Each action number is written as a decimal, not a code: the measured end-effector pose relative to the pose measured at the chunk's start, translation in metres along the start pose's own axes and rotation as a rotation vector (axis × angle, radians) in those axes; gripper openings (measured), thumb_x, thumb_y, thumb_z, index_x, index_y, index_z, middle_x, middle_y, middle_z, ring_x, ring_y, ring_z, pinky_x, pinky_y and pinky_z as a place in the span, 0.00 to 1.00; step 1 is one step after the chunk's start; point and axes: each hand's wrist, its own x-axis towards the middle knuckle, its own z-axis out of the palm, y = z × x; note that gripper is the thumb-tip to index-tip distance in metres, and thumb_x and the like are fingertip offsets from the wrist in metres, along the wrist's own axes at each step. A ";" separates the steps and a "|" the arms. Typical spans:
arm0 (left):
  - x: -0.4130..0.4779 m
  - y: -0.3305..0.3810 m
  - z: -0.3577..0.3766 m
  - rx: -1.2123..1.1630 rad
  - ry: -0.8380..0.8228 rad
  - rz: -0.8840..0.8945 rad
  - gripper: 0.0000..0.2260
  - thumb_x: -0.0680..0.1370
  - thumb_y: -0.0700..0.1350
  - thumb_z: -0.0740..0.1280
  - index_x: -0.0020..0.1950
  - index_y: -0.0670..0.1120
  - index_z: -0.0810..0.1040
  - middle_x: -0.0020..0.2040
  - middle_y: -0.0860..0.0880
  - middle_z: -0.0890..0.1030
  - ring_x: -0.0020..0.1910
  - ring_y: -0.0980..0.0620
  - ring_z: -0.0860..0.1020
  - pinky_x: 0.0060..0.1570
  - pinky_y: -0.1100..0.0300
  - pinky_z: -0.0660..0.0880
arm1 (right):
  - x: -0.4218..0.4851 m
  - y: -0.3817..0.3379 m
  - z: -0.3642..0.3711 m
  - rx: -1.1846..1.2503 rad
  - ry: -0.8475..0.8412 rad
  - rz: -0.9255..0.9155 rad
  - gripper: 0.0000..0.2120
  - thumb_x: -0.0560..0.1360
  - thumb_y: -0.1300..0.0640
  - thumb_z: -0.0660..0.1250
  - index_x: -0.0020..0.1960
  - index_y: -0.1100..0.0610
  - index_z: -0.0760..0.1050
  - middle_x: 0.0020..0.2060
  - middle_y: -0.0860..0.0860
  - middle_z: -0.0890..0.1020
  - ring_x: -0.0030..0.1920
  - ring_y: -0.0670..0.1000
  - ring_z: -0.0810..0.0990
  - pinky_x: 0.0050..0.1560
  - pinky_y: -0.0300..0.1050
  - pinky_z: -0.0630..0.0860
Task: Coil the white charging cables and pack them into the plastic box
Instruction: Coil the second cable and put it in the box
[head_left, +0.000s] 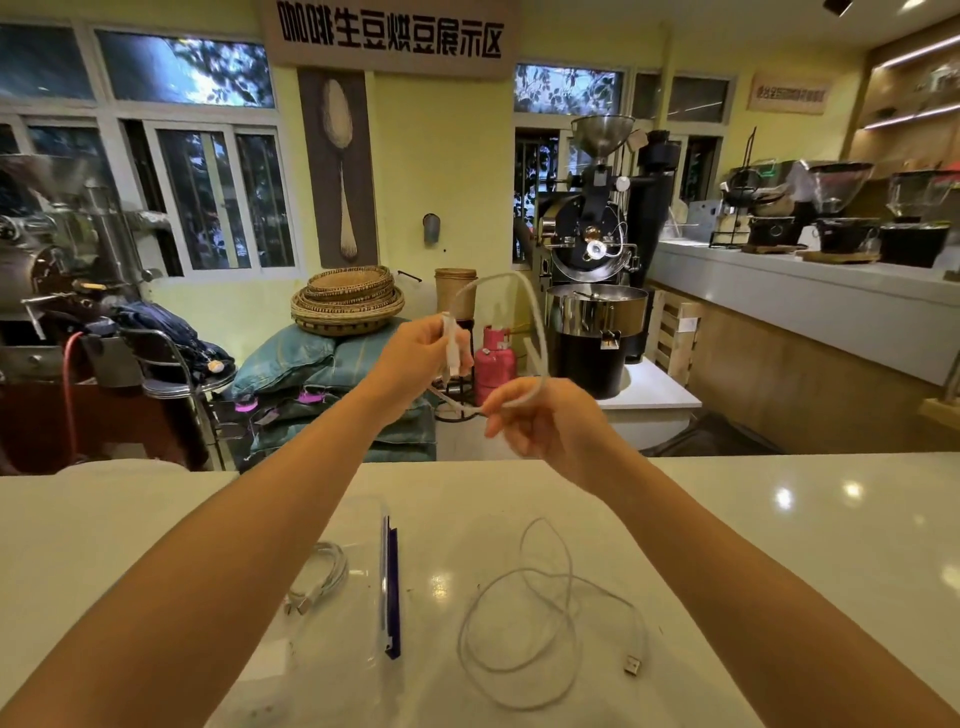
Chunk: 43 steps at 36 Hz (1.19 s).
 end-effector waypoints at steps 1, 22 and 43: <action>-0.001 -0.002 -0.001 -0.012 -0.009 -0.013 0.13 0.79 0.38 0.59 0.35 0.46 0.73 0.32 0.47 0.75 0.29 0.55 0.73 0.36 0.63 0.70 | 0.000 -0.004 -0.002 0.054 -0.001 0.003 0.17 0.73 0.70 0.49 0.36 0.62 0.74 0.23 0.50 0.80 0.21 0.45 0.70 0.22 0.33 0.67; -0.044 0.011 0.029 -0.142 -0.479 -0.058 0.15 0.81 0.44 0.51 0.38 0.45 0.72 0.23 0.55 0.72 0.24 0.59 0.68 0.27 0.70 0.66 | 0.028 -0.030 -0.033 0.148 0.395 -0.066 0.05 0.73 0.68 0.65 0.38 0.62 0.74 0.30 0.52 0.73 0.23 0.42 0.70 0.20 0.30 0.65; -0.026 0.038 0.027 -0.495 -0.399 -0.035 0.16 0.81 0.45 0.51 0.37 0.43 0.70 0.22 0.53 0.72 0.23 0.57 0.69 0.26 0.66 0.68 | 0.018 0.017 0.000 -0.349 0.246 -0.006 0.11 0.76 0.65 0.60 0.57 0.64 0.73 0.54 0.63 0.80 0.50 0.54 0.78 0.58 0.47 0.74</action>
